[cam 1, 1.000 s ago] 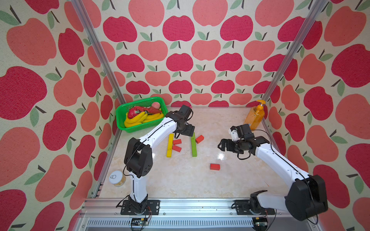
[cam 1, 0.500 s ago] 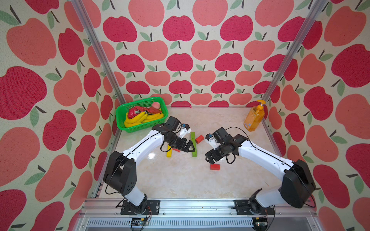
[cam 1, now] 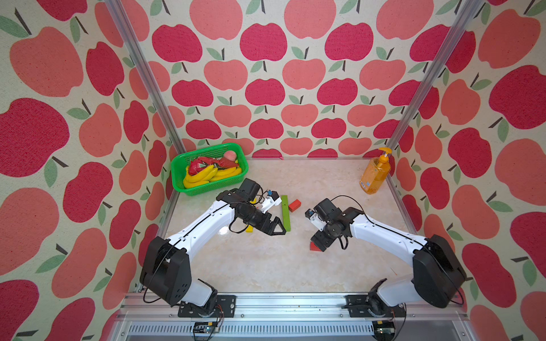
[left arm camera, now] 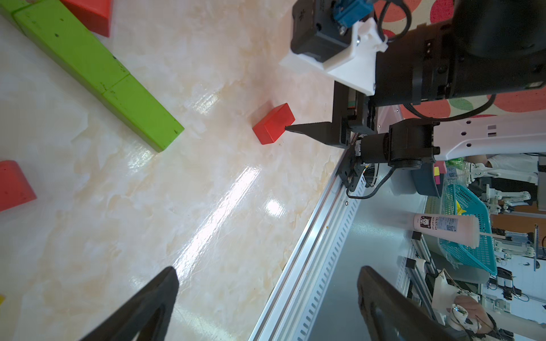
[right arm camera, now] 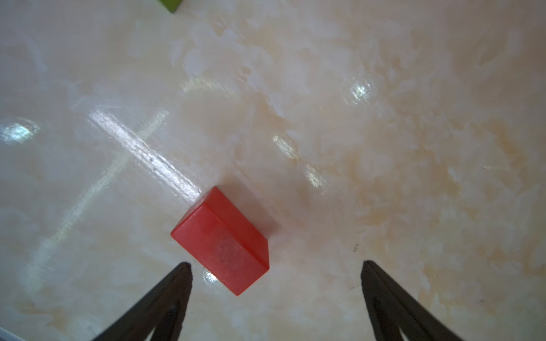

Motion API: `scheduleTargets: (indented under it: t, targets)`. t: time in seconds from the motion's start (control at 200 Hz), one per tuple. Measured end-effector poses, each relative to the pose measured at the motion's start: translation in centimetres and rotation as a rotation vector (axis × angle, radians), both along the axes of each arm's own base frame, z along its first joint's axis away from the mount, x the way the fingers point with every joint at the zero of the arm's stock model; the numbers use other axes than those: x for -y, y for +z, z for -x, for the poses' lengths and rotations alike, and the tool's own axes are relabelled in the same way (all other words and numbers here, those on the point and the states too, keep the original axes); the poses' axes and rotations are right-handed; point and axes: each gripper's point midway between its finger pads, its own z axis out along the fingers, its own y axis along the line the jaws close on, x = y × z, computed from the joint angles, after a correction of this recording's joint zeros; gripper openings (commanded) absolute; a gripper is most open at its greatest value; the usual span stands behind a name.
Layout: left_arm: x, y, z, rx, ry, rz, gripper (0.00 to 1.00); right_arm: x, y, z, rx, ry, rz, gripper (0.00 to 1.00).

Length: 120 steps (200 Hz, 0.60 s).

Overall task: Assemble the letter k with building blocks
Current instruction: Pick up the building block from the center of the board.

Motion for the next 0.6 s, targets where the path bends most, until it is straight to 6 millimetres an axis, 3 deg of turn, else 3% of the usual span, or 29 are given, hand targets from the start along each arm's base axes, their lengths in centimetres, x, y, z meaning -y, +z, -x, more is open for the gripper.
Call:
scheduleTargets:
  t: [0.435, 0.6]
  targets:
    - [-0.4, -0.3, 0.1, -0.006, 0.000, -0.012, 0.98, -1.8, -0.4, 2.0, -0.026, 0.120, -0.008, 0.81]
    - [-0.3, 0.1, 0.1, -0.010, -0.008, 0.015, 0.98, -1.1, -2.5, 2.3, -0.076, 0.125, 0.061, 0.74]
